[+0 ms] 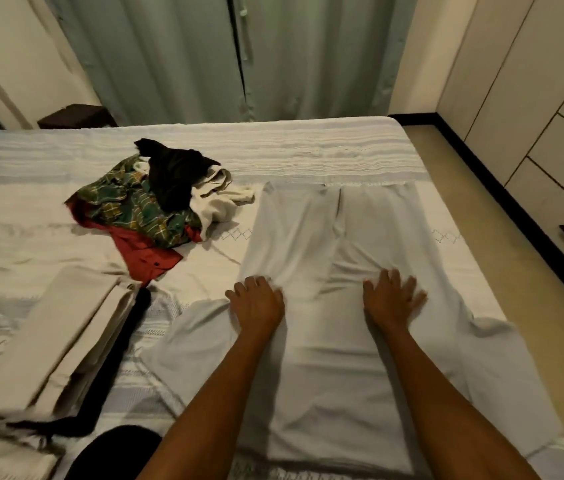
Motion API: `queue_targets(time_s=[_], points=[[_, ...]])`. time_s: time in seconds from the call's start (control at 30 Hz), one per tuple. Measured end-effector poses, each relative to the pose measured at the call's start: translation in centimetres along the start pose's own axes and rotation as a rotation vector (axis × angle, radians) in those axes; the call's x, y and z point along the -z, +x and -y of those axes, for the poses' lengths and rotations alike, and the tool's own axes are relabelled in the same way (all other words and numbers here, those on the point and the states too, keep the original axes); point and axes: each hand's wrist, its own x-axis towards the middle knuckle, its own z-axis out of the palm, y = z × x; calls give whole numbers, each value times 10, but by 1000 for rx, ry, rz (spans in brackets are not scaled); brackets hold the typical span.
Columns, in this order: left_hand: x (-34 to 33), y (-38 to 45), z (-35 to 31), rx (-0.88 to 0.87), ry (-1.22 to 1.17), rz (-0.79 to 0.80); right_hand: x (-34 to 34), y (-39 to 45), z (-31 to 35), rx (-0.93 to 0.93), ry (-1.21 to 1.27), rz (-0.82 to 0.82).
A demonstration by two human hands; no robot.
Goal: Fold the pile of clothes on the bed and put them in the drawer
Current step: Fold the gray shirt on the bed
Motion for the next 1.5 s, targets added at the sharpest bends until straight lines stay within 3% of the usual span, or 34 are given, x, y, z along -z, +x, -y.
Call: queue_targets(time_s=[0.07, 0.13, 0.27, 0.4, 0.47, 0.63, 0.73, 0.8, 0.87, 1.1, 1.23, 1.3, 1.4, 1.5], points=[[1, 32, -26, -70, -24, -42, 5, 36, -3, 60, -12, -4], [1, 66, -45, -193, -103, -53, 6, 65, 3, 262, -28, 5], [-5, 139, -84, -322, -210, 72, 3, 130, 14, 489, -59, 107], [-24, 210, -95, -330, -160, 162, -2, 197, 7, 449, -114, 89], [-38, 229, -84, -195, -160, 158, -2, 223, -3, 421, -146, 43], [-52, 254, -94, 215, -271, -85, 3, 285, -11, 151, -133, -155], [-49, 276, -113, 78, -250, -206, 9, 304, 2, 175, -129, -190], [-50, 295, -120, -133, -219, -172, 7, 314, 8, 377, -146, -154], [-52, 315, -121, -203, -212, -91, 4, 326, 5, 481, -202, -88], [-41, 376, -93, -84, -271, -9, 26, 382, -18, 215, -175, -75], [-37, 398, -73, -191, -285, -33, 31, 401, -23, 182, -194, -35], [-34, 401, -66, -279, -302, -118, 34, 403, -17, 152, -219, -95], [-21, 397, -62, -170, -305, -261, 34, 384, 4, 331, -209, -231], [-14, 399, -49, 53, -209, -151, 22, 358, 6, 513, -190, -84]])
